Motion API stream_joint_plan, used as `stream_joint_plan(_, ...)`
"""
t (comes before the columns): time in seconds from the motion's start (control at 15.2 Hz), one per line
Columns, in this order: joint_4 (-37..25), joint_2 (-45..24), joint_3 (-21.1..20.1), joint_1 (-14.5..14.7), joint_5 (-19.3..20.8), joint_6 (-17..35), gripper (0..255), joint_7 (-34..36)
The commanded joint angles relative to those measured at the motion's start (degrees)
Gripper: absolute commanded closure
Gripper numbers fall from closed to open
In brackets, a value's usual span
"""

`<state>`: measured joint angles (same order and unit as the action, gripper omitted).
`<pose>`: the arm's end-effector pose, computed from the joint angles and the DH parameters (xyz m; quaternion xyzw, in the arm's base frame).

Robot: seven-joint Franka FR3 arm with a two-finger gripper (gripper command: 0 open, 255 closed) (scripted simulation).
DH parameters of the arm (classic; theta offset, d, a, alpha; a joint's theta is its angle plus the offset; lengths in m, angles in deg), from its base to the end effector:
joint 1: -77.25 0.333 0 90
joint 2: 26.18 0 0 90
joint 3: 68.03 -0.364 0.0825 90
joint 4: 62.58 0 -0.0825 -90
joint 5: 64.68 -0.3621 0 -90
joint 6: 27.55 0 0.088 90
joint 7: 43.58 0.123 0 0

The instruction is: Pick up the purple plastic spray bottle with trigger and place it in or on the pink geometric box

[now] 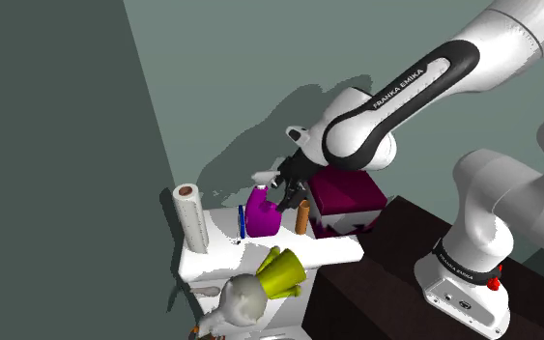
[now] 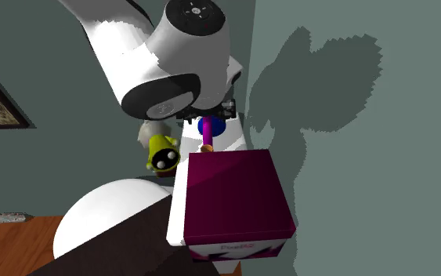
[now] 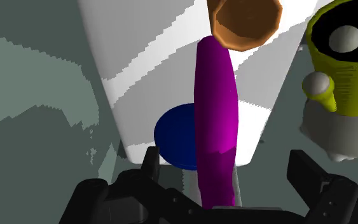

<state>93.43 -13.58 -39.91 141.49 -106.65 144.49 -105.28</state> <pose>0.3563 0.2016 0.3728 -0.8482 -0.4562 -0.2357 0.1301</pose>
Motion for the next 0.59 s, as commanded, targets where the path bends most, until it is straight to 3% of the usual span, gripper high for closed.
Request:
stream_joint_plan(0.0, -1.50, -2.35, 4.05, 5.65, -7.04, 1.25, 0, -6.30)
stream_joint_plan(0.26, -5.54, -7.87, 9.62, 13.35, -22.25, 0.89, 0, -18.68)
stream_joint_plan(0.33, -7.24, -10.28, 10.81, 15.06, -28.03, 0.11, 0, -23.34)
stream_joint_plan(0.53, -7.25, -10.31, 9.98, 14.23, -28.13, 0.07, 0, -23.41)
